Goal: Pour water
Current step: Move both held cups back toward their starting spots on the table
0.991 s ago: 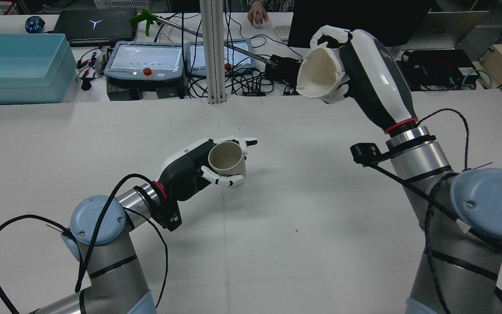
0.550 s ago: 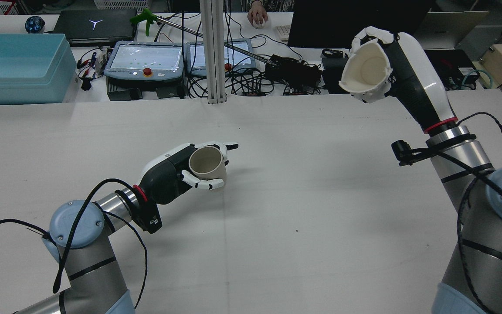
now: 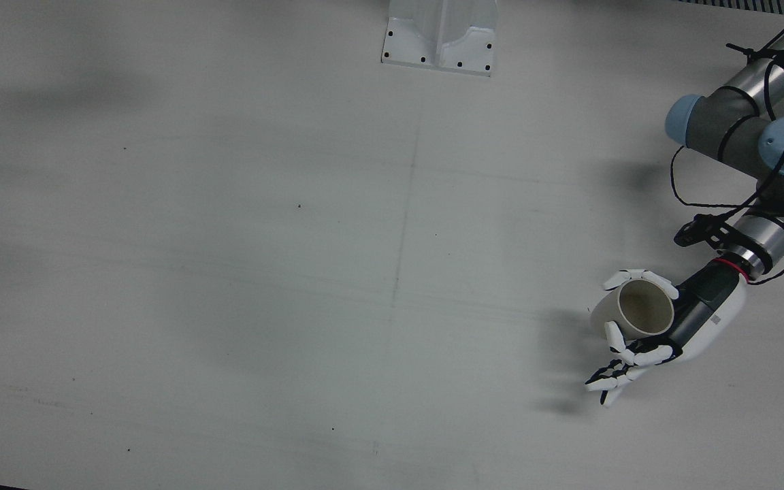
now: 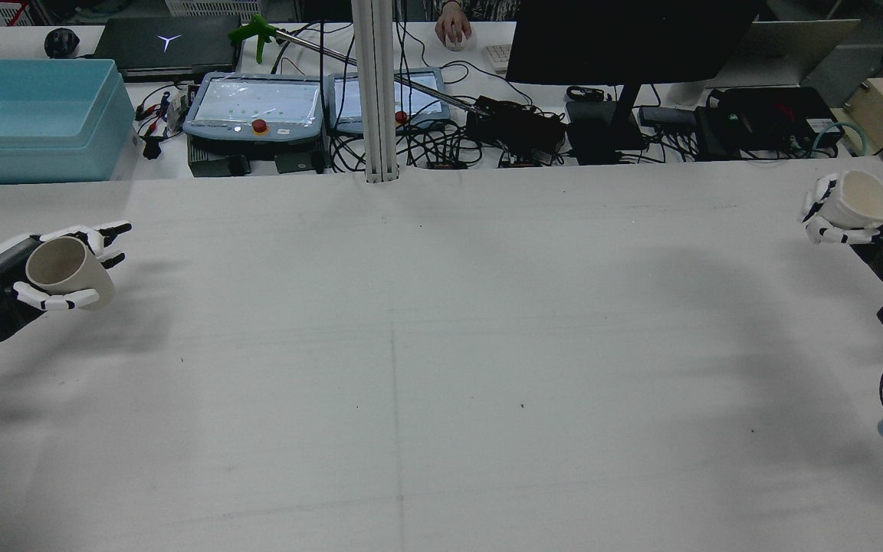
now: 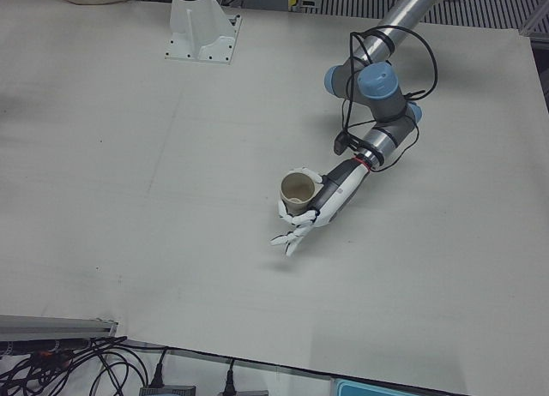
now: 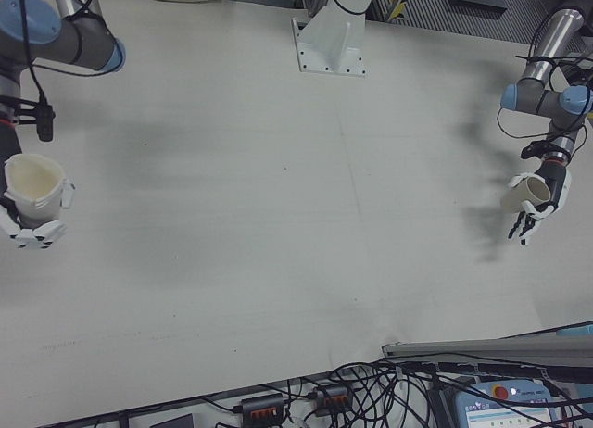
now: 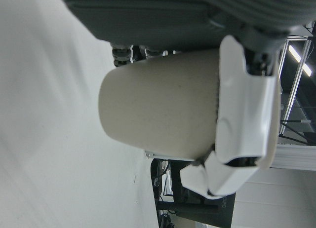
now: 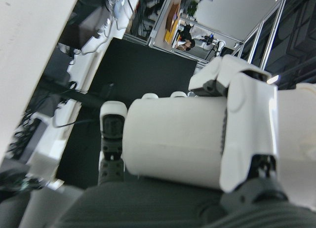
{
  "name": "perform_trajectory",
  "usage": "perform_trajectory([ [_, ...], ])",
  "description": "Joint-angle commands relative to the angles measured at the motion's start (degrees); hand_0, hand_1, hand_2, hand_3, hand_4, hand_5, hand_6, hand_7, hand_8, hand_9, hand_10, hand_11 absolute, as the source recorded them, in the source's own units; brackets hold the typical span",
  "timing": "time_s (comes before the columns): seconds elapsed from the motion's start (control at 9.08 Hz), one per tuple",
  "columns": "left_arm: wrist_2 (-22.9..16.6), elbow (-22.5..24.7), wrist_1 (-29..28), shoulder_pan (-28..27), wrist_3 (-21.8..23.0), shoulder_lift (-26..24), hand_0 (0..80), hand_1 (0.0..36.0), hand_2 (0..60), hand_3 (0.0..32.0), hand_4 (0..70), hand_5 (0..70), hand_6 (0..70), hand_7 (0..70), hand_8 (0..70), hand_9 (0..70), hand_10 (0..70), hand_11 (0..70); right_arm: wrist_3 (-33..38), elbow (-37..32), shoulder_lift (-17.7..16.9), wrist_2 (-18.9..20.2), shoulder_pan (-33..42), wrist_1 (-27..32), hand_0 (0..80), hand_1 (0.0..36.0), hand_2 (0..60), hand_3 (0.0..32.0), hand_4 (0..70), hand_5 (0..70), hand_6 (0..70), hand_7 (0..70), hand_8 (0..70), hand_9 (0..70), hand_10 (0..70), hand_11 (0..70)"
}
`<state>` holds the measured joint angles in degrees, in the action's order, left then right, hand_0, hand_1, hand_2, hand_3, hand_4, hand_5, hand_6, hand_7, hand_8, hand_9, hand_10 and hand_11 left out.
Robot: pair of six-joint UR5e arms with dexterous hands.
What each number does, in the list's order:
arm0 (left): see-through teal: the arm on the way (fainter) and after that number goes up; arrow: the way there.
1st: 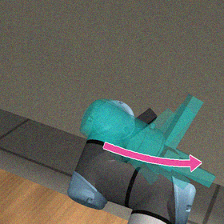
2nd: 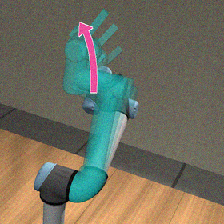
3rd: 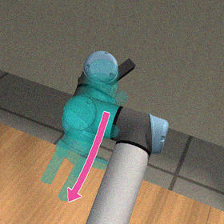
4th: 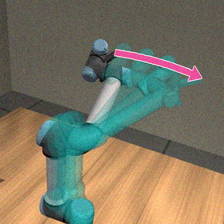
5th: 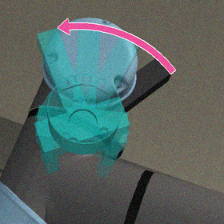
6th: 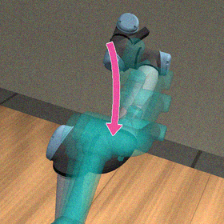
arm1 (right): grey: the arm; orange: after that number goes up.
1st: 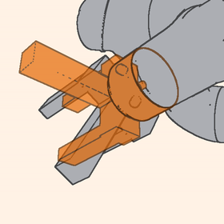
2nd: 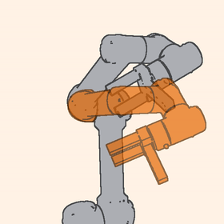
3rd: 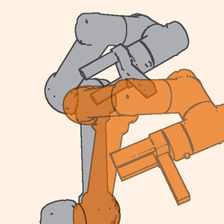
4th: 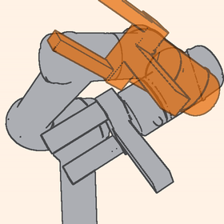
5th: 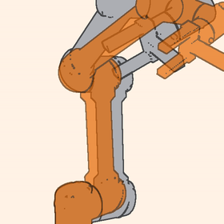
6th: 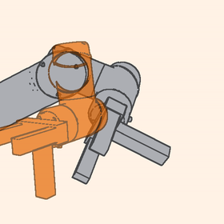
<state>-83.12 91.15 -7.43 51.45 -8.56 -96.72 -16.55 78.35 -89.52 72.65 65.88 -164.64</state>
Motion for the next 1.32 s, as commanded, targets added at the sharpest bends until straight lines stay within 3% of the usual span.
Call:
perform_trajectory([
  [0.0,-0.47,-1.05,-4.94,2.43,-0.4,6.44,56.6,33.6,60.0,0.0,34.3,70.0,7.5,17.8,0.5,2.1,4.0,8.3,2.93,-32.51,11.1,-5.29,-0.66,16.62,64.2,36.0,60.0,0.0,21.5,68.4,47.2,50.2,40.9,50.1,44.6,65.5],
  [0.22,-0.47,-1.59,-6.97,3.12,-0.49,8.38,55.5,32.4,60.0,0.0,33.8,70.0,7.1,17.2,0.4,2.0,4.0,8.2,4.32,-31.34,11.65,-5.94,-0.75,16.46,64.0,36.0,60.0,0.0,21.9,66.3,47.1,49.5,40.9,50.5,45.0,66.1],
  [0.33,-0.38,-3.76,-9.85,3.56,-1.79,9.35,55.8,32.3,60.0,0.0,33.0,70.0,6.7,16.9,0.3,1.9,3.9,8.0,5.03,-30.11,11.48,-4.63,-1.27,16.37,71.8,35.6,60.0,0.0,24.3,66.9,41.3,47.6,34.4,43.8,34.9,52.2],
  [0.44,-0.38,-7.96,-12.58,3.83,-2.24,9.36,55.0,31.3,60.0,0.0,32.8,70.0,6.7,16.8,0.3,1.9,4.1,8.2,6.08,-29.75,11.74,-1.92,-1.54,16.29,56.2,18.7,3.1,0.0,16.9,40.0,12.1,17.4,5.2,4.2,4.5,8.0],
  [0.55,-0.29,-12.01,-16.35,3.83,-3.03,9.36,55.3,30.8,60.0,0.0,33.2,70.0,7.2,17.6,0.4,2.1,4.1,8.3,6.88,-28.01,11.57,0.97,-1.63,15.85,47.7,8.5,0.0,32.0,2.5,0.0,0.0,0.1,0.0,0.0,0.0,0.0],
  [0.66,-0.03,-15.7,-19.34,3.83,-3.73,9.36,54.8,29.9,60.0,0.0,32.9,70.0,7.1,17.5,0.4,2.1,4.1,8.1,7.41,-25.2,10.43,2.22,0.2,15.41,45.0,5.4,0.0,32.0,0.0,0.0,0.0,0.0,0.0,0.0,0.0,0.0],
  [0.77,0.15,-17.22,-20.24,3.92,-4.09,9.36,54.8,28.5,59.0,0.0,33.6,70.0,7.5,17.5,0.5,2.1,4.1,8.1,7.67,-21.78,9.03,2.41,2.57,13.84,42.5,4.5,0.0,32.0,0.0,0.0,0.0,1.4,0.0,0.0,0.0,0.0],
  [0.88,0.06,-17.58,-20.6,5.49,-4.61,9.36,54.8,25.3,48.0,0.0,35.0,70.0,7.4,16.5,0.4,1.9,3.8,7.5,7.59,-16.18,7.54,4.06,5.03,10.26,42.2,5.0,0.0,32.0,0.0,0.0,0.0,4.0,0.0,0.0,0.0,0.0],
  [1.1,-0.12,-17.58,-20.69,6.29,-5.85,9.62,54.0,23.4,43.1,0.0,35.0,70.0,7.3,15.9,0.4,1.7,3.5,7.0,7.5,-10.51,6.82,4.69,6.89,6.01,43.0,6.4,0.0,32.0,0.0,0.0,0.0,4.2,0.0,0.0,0.0,0.0],
  [1.21,-0.2,-17.58,-20.78,6.12,-6.02,10.06,54.1,17.9,20.3,0.0,32.5,70.0,6.9,15.0,0.3,1.6,2.5,5.2,7.5,-10.32,6.9,4.69,7.33,5.91,43.4,7.2,0.0,32.0,0.0,0.0,0.0,4.4,0.0,0.0,0.0,0.0],
])
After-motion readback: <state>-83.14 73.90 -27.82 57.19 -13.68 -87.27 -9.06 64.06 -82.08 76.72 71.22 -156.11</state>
